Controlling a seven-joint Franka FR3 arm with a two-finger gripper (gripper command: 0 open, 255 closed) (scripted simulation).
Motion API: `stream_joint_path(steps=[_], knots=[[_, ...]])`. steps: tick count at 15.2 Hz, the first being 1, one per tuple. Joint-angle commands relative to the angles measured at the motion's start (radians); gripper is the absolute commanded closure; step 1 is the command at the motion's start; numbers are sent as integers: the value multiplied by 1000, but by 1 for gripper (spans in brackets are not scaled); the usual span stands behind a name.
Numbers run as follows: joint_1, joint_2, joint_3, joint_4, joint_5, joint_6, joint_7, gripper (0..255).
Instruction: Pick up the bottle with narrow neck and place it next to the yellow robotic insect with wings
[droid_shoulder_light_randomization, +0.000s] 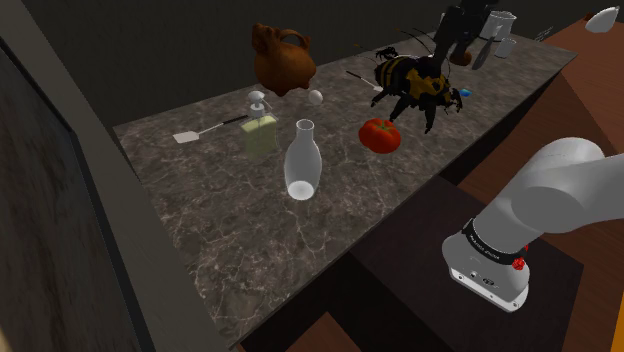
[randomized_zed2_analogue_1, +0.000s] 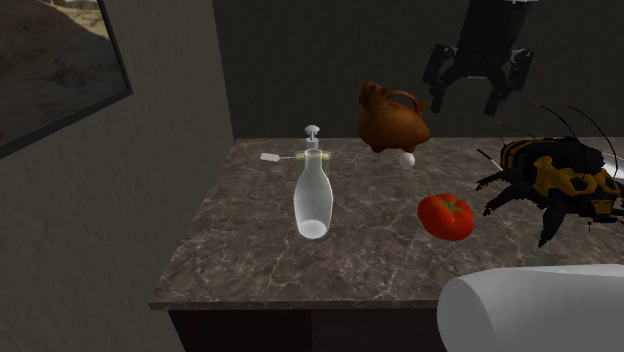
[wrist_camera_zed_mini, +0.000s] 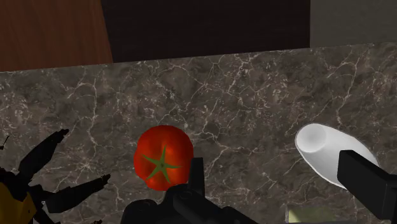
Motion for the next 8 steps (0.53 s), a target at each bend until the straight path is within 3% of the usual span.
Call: stream_joint_path(steps=[1, 8], knots=[[0, 0, 0, 0, 0, 0, 0, 0], [48, 136, 118, -18, 65, 151, 104, 0]])
